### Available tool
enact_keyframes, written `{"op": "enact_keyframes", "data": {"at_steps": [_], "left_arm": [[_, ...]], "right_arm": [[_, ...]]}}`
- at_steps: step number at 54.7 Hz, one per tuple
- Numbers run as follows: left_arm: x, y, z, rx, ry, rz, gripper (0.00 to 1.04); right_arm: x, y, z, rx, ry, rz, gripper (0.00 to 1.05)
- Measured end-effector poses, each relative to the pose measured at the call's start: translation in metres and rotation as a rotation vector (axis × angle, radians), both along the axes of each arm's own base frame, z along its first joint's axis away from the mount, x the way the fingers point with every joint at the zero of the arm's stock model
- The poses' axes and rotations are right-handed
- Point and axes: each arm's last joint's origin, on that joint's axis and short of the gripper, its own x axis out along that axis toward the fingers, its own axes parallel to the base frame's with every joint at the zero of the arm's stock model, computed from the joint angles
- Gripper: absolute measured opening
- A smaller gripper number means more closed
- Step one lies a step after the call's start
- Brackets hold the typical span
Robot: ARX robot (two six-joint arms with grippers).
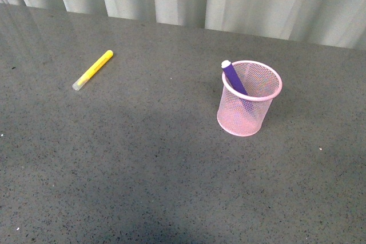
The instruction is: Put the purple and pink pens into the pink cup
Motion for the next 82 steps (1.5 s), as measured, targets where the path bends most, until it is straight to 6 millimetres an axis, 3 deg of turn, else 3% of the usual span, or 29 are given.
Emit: {"op": "enact_keyframes", "data": {"at_steps": [4,14,24,54,78,80,82], "left_arm": [[0.000,0.000,0.000,0.000,0.000,0.000,0.98],[0.000,0.000,0.000,0.000,0.000,0.000,0.98],[0.000,0.000,0.000,0.000,0.000,0.000,0.98],[0.000,0.000,0.000,0.000,0.000,0.000,0.98],[0.000,0.000,0.000,0.000,0.000,0.000,0.98],[0.000,0.000,0.000,0.000,0.000,0.000,0.98],[0.000,0.000,0.000,0.000,0.000,0.000,0.98]], "right_arm": [[-0.002,0.014,-0.022,-0.021,0.000,0.059,0.11],[-0.004,0.039,-0.054,-0.021,-0.033,0.162,0.11],[0.005,0.047,-0.081,-0.016,-0.008,0.178,0.11],[0.044,0.051,-0.106,-0.012,0.006,0.159,0.11],[0.044,0.063,-0.118,0.004,0.026,0.184,0.11],[0.044,0.063,-0.118,0.006,0.027,0.183,0.13],[0.044,0.061,-0.118,0.009,0.028,0.181,0.21]]}}
